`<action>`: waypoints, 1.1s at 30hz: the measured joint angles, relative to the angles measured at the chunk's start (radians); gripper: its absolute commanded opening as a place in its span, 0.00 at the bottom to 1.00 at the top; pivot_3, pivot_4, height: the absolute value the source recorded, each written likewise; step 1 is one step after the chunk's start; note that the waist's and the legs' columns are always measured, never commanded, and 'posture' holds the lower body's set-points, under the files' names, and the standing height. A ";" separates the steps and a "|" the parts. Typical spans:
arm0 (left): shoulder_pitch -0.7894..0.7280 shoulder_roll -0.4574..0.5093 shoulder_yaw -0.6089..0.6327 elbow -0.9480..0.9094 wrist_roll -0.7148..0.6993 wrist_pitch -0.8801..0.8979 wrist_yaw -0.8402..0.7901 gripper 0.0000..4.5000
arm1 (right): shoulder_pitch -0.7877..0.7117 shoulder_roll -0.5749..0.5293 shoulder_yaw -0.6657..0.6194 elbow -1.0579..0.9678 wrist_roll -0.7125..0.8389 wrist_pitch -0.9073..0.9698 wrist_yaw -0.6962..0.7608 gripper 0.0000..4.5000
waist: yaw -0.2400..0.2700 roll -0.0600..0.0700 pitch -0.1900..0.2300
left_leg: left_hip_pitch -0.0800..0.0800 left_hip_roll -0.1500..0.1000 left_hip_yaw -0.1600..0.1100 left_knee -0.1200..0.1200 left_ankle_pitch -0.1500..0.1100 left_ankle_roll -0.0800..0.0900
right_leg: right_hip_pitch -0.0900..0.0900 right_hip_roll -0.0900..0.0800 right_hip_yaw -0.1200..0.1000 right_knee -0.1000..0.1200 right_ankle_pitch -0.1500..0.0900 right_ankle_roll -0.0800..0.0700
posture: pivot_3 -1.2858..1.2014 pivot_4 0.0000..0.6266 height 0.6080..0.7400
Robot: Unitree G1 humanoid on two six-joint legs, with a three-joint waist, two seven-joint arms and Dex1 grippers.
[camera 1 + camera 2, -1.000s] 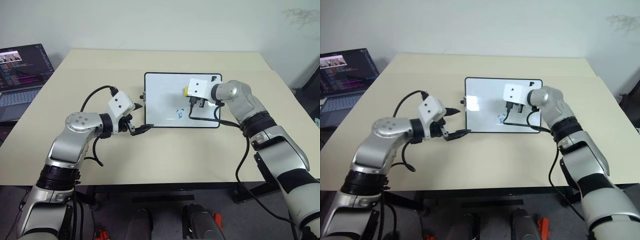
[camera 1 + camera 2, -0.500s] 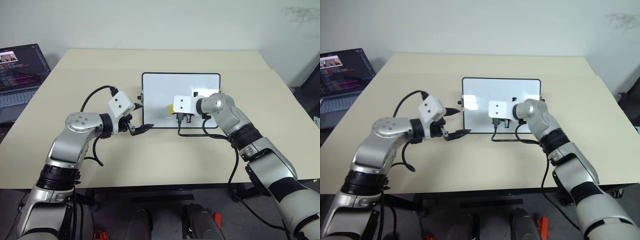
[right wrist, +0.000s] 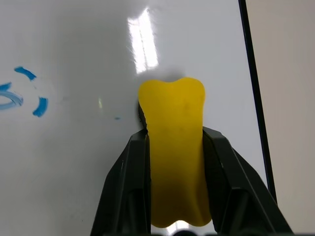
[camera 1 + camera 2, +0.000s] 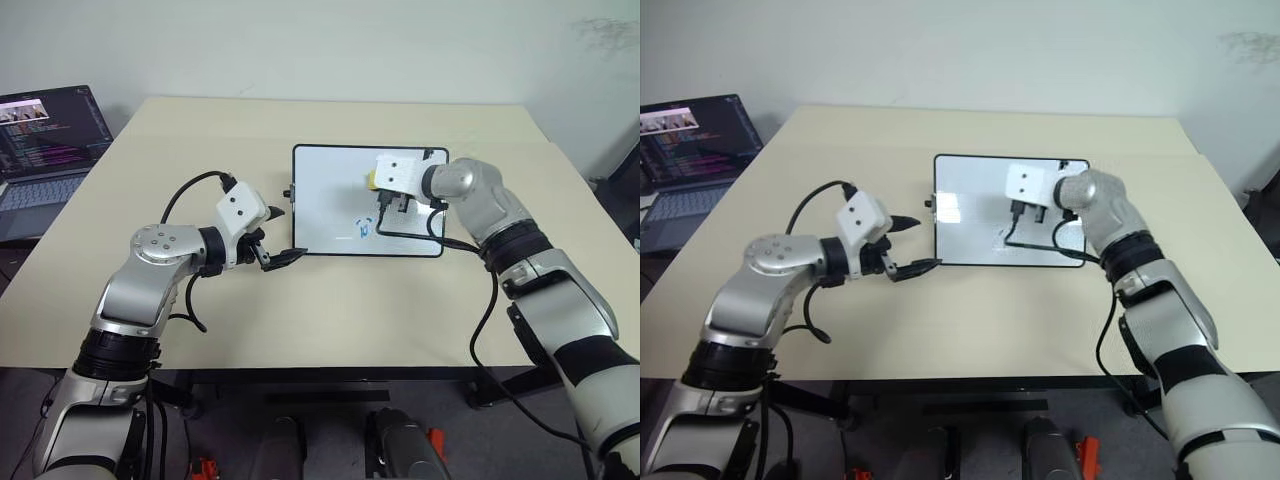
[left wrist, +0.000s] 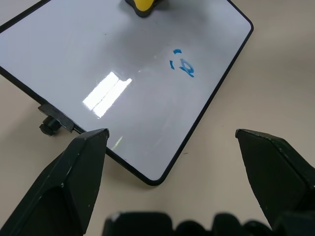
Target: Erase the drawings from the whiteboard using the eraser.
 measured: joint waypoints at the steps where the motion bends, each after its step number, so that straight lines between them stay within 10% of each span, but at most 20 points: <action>1: 0.000 0.000 0.000 0.000 0.000 0.000 0.000 1.00 | 0.000 -0.004 0.000 0.003 0.000 -0.008 0.000 0.23 | 0.000 0.000 0.000 | 0.000 0.000 0.000 0.000 0.000 0.000 | 0.000 0.000 0.000 0.000 0.000 0.000 | 0.52 0.24 1.00; 18: -0.005 0.000 -0.001 0.001 0.000 -0.001 -0.004 1.00 | 0.167 -0.057 0.014 -0.219 0.004 -0.001 0.184 0.23 | 0.000 -0.001 -0.001 | 0.000 0.000 0.000 0.000 0.000 0.000 | 0.000 0.000 -0.001 0.000 0.000 0.000 | 0.52 0.24 1.00; 33: -0.008 -0.001 -0.001 0.003 0.000 -0.002 -0.002 1.00 | 0.049 0.006 0.000 -0.037 0.000 -0.009 -0.011 0.23 | -0.005 -0.001 0.000 | 0.000 0.000 0.000 0.002 0.000 0.000 | 0.000 0.000 0.000 0.001 0.001 -0.002 | 0.52 0.24 1.00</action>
